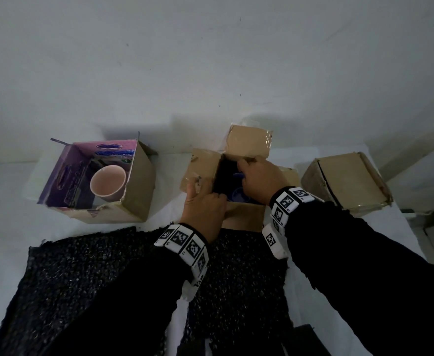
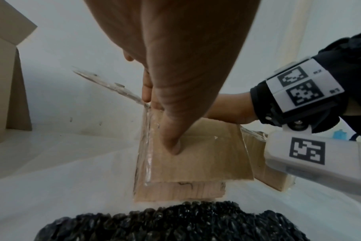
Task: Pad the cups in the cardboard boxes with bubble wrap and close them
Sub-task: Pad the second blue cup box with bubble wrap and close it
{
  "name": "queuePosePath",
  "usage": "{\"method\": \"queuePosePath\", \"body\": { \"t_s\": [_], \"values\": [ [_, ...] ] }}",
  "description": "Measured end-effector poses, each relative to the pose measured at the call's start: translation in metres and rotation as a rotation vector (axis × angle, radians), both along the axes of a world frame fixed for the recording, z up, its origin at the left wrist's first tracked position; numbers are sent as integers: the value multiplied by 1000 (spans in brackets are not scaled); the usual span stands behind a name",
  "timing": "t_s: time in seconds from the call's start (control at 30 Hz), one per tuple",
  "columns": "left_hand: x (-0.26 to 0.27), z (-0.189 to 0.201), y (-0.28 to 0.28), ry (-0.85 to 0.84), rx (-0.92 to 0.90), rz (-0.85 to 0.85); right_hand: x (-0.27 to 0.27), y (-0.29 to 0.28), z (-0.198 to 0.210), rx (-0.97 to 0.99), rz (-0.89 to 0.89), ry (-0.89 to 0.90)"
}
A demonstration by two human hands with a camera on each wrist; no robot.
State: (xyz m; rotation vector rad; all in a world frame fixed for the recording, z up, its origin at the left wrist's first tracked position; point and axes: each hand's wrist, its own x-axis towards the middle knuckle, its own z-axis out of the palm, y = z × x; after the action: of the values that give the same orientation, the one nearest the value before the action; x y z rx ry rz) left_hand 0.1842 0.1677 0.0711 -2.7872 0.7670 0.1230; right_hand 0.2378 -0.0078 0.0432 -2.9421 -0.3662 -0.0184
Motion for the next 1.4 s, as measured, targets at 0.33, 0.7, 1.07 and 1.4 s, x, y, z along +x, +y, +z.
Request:
{"method": "queuePosePath", "body": {
  "t_s": [0.33, 0.7, 1.07, 1.4],
  "values": [
    [7, -5, -5, -20, -13, 55, -8, 0, 8, -297, -86, -16],
    [8, -10, 9, -43, -63, -37, 8, 2, -3, -236, 211, 79],
    [24, -13, 15, -96, -107, -90, -21, 1, 4, 132, 125, 118],
    [27, -15, 23, -93, 16, -159, -5, 7, 22, -46, 110, 358]
  ]
}}
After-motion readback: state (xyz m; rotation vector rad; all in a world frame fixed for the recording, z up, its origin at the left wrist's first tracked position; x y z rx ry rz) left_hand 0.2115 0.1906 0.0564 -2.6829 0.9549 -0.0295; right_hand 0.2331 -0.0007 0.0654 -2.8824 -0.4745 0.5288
